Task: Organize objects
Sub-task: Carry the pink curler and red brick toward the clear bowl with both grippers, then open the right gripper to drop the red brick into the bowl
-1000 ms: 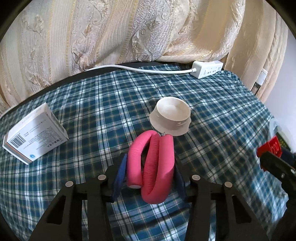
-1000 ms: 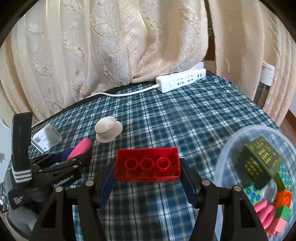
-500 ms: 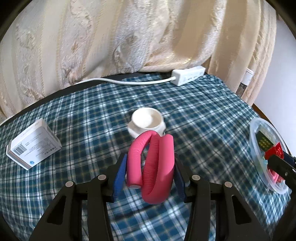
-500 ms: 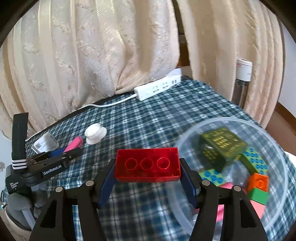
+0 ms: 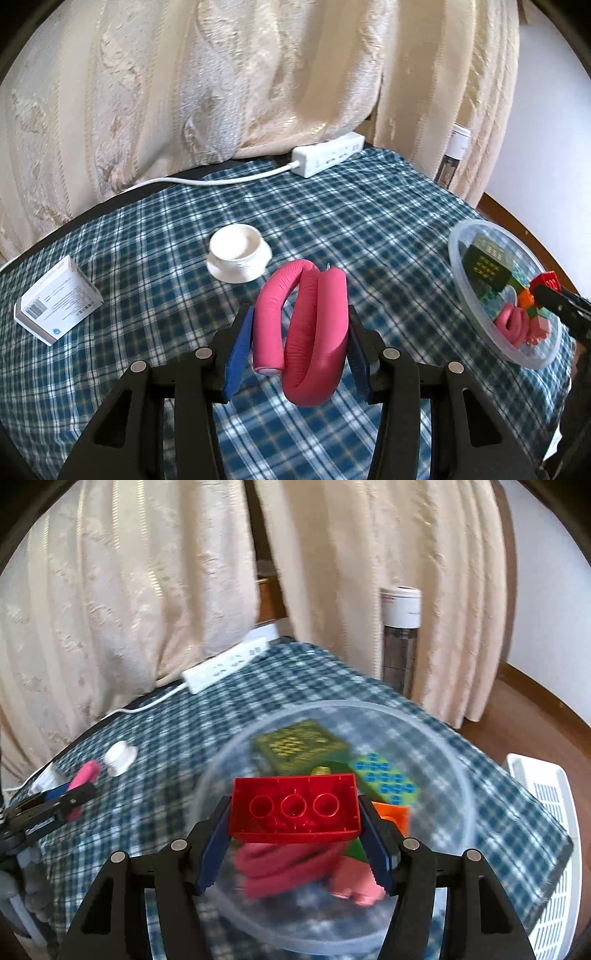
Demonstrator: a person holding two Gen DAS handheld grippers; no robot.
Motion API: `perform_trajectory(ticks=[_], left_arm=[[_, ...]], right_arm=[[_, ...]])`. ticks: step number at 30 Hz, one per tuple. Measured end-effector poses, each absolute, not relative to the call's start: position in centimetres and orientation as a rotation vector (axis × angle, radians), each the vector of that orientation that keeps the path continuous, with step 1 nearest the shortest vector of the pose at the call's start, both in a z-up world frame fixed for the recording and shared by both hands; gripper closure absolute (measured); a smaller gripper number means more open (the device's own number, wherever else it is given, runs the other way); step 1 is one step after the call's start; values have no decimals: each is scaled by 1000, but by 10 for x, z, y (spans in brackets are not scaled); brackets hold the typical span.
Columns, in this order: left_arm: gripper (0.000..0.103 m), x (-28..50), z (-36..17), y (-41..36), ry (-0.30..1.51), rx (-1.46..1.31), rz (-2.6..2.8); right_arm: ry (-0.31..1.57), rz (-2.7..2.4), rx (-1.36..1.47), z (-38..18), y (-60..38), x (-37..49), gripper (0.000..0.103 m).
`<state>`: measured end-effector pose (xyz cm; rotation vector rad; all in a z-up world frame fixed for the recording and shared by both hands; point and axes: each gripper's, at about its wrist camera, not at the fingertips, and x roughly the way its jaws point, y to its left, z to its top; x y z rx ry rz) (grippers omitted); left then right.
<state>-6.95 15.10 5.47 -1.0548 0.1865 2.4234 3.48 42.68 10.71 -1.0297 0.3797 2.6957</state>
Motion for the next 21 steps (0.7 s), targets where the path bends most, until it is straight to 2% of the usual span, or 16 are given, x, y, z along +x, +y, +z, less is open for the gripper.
perform_trajectory(ticks=[21], left_arm=[[54,-23,69,185,244,-1008,2370]], right_arm=[[357,2672,-1091,88,466,27,35]])
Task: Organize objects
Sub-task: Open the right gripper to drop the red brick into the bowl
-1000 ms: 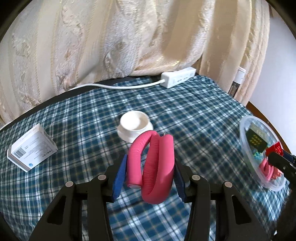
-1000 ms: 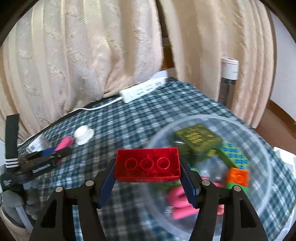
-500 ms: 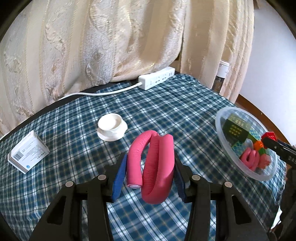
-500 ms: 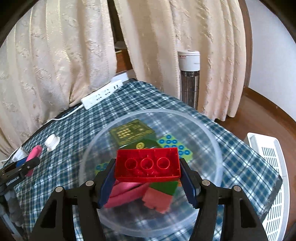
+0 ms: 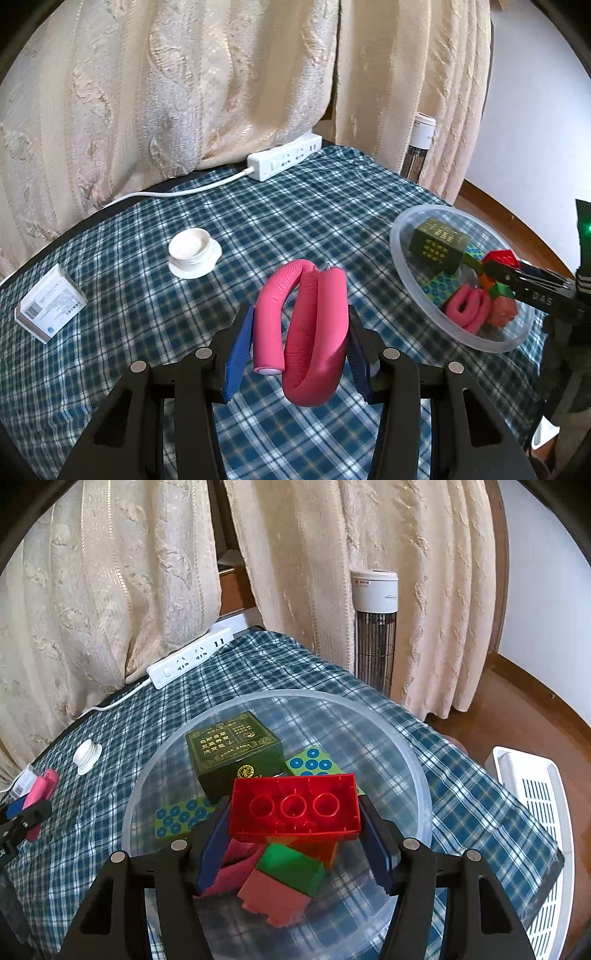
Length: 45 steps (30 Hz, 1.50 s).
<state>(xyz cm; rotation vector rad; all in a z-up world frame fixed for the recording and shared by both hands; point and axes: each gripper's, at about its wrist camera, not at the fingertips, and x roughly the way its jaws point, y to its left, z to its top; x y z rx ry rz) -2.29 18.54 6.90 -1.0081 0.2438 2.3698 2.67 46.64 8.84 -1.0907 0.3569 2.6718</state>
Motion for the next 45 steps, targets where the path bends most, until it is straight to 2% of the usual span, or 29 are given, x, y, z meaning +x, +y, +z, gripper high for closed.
perform_trajectory(ticks=[18,22,24,45], left_arm=[[54,-6,75,217,294,-987,2331],[54,-4,75,225,302,-983,2318],[54,-2,75,229,308,-983,2311],[54,1,58,304,393,-1028,2202]], right_arm=[[300,2708,-1149,82,469,-5,35],[360,2711,-1144,83,477,1,34],[380,2716,-1127,84,481,5,30],[463,2795,-900,106,500,68,30]])
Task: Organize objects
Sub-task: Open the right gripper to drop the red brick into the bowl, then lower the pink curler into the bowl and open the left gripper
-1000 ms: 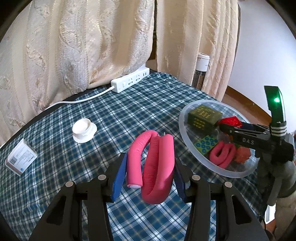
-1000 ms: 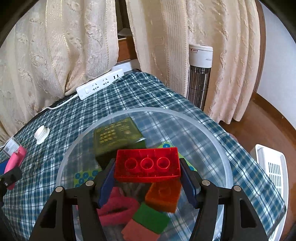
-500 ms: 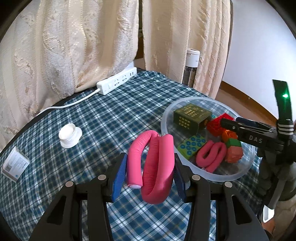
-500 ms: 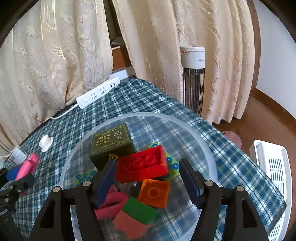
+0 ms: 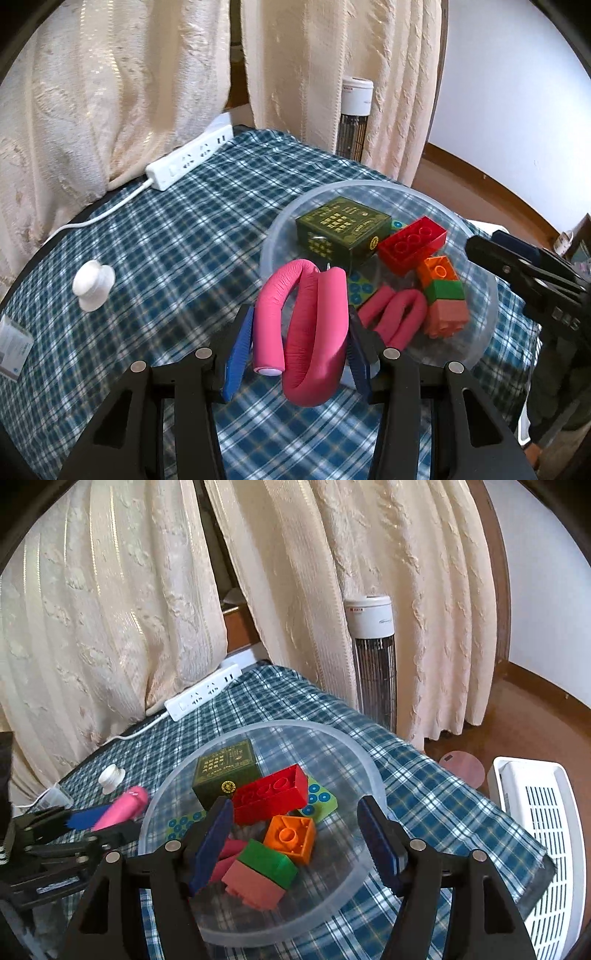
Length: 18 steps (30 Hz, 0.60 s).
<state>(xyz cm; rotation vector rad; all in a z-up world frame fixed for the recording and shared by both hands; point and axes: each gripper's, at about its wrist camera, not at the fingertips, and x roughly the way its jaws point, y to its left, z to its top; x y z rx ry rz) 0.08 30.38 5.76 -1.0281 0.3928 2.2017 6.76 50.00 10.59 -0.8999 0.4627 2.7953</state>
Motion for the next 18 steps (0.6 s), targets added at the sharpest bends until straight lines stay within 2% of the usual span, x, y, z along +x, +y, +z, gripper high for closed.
perform_trajectory(ticks=[18], left_arm=[[54,-20,42,349,423,-1085,2193]], right_arm=[[579,2807,-849,100,516,82,30]])
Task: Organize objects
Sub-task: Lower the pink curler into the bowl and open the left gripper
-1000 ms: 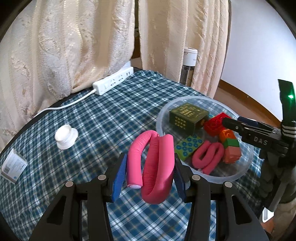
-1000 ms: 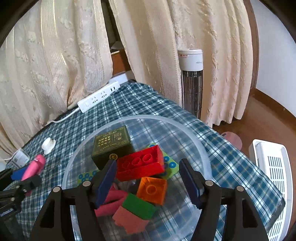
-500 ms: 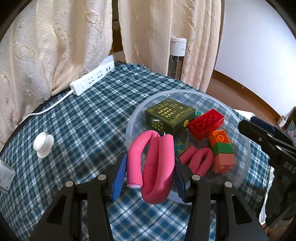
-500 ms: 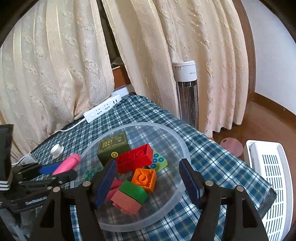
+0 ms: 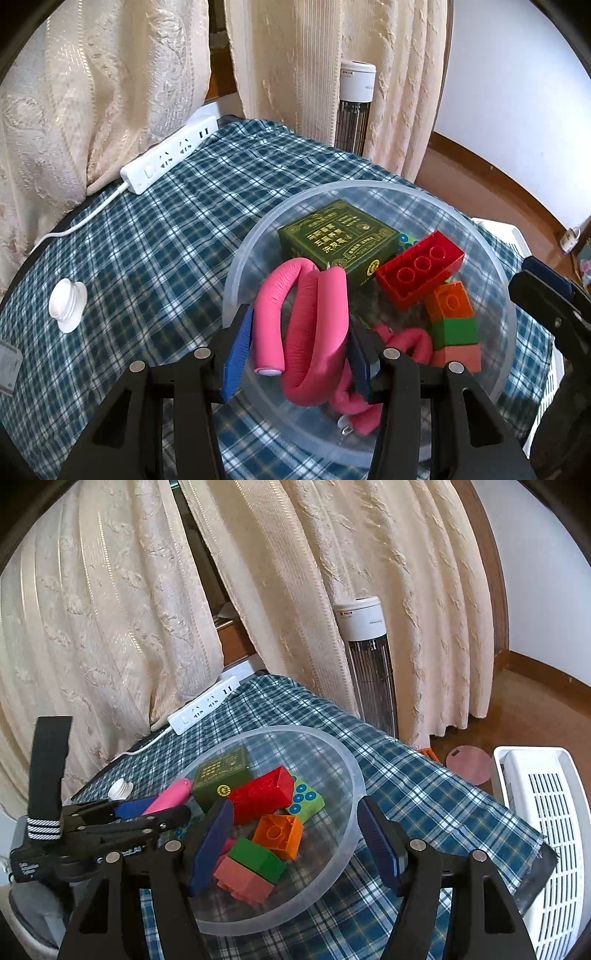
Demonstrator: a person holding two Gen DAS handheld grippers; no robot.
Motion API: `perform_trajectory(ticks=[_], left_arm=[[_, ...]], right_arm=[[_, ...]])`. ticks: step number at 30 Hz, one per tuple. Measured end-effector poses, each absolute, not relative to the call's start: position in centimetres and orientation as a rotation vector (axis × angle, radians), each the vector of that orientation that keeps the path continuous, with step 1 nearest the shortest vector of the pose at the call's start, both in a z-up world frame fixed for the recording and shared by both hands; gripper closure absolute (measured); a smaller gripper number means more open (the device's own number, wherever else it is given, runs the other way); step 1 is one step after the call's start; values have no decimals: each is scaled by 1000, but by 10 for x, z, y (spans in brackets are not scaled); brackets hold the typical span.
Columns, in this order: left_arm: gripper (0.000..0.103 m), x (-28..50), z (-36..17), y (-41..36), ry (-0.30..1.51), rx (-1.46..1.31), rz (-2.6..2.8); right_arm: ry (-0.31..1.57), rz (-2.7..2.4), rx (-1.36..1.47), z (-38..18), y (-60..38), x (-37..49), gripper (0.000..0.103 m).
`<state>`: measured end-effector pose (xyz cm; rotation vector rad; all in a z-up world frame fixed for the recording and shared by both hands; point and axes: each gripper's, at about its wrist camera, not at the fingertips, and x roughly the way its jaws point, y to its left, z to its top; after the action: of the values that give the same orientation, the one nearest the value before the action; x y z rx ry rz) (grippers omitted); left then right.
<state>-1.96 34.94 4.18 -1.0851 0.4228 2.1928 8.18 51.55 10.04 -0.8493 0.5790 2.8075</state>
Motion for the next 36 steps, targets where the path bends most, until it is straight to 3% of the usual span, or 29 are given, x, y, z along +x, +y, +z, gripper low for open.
perform_trajectory(ticks=[4,8,36], left_arm=[[51,-24,39,354,394,-1092,2171],[35,-25,41,353,350,-1081,2151],[28,-29,53,280,276,-1090,2277]], right_arm=[[592,2802,-857,98,516,81,30],[599,2794,-862,97,517,80,30],[531,2849,-914,107,465,69,27]])
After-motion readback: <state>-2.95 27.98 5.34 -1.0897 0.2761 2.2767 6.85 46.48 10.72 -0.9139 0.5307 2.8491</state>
